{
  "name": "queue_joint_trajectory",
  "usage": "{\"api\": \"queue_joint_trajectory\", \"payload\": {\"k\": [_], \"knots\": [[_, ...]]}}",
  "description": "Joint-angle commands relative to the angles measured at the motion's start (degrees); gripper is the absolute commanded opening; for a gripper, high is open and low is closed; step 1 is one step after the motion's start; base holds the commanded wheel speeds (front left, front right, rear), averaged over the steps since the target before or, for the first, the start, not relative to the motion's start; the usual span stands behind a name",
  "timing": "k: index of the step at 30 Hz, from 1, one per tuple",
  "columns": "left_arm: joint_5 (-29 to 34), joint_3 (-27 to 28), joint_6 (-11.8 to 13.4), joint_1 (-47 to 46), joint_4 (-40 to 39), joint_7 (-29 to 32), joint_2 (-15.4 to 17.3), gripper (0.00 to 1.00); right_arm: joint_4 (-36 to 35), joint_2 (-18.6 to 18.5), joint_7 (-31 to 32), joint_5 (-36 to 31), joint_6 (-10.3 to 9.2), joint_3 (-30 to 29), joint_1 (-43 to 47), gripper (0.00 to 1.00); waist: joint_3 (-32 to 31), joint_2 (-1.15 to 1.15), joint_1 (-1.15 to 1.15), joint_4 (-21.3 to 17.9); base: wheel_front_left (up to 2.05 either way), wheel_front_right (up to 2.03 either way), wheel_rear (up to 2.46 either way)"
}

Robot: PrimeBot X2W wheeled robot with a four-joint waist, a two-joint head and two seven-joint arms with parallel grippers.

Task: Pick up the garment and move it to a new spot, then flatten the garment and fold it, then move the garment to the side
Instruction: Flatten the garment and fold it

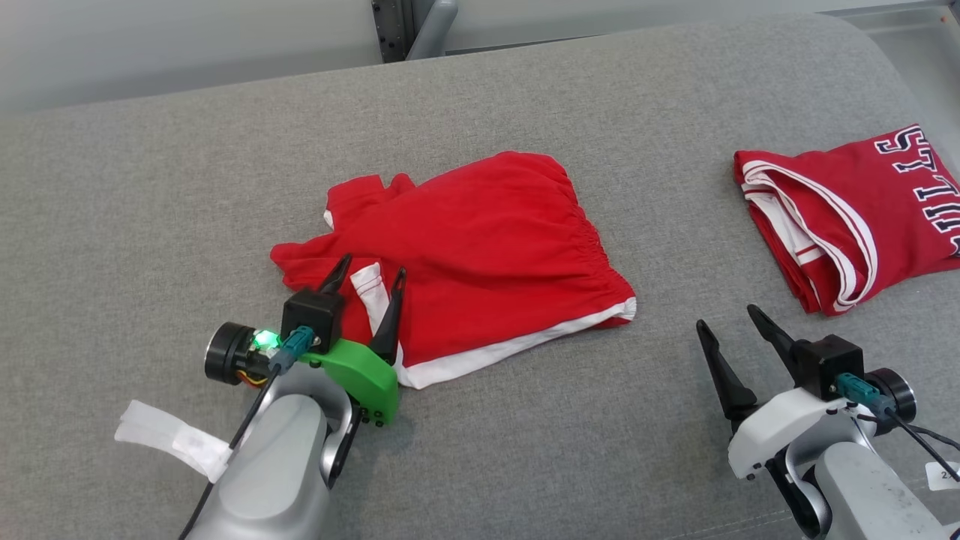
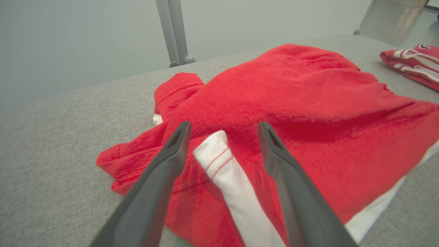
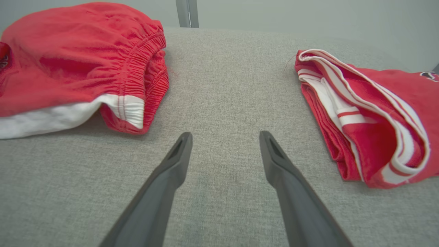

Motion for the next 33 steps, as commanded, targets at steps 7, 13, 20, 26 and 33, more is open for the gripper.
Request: {"api": "queue_joint_trajectory", "payload": {"k": [7,13,20,26,33], "knots": [[0.61,0.36,-0.27,-2.15,5.00,-0.02,0.32,0.00,0.24,0.28,-0.17,-0.11,-0.07,-0.11,0.25,1.00,-0.05,0.46,0.00,0.08,0.00,0.00,0.00],[-1.32,2.60,0.88,0.95,1.97,-0.02,0.29,0.00,0.18,0.50,-0.17,0.25,-0.07,-1.15,1.45,1.00,-1.12,0.46,0.00,2.07,0.00,0.00,0.00],[-3.86,8.31,4.73,8.41,-8.08,-0.01,0.23,0.26,0.70,0.93,-0.17,0.76,-0.07,-1.79,1.96,1.00,-1.77,0.46,0.00,5.32,0.00,0.00,0.00],[-5.32,11.15,8.29,15.14,-11.12,-0.01,0.21,1.00,0.92,1.66,-0.17,0.29,-0.07,-2.26,1.40,1.00,-3.25,0.46,0.00,6.07,0.00,0.00,0.00],[-1.15,14.56,9.72,21.88,-14.21,-0.02,0.19,1.00,-2.24,3.11,-0.17,-0.98,-0.08,-3.69,3.38,1.00,-7.21,0.46,0.00,5.42,0.00,0.00,0.00]]}}
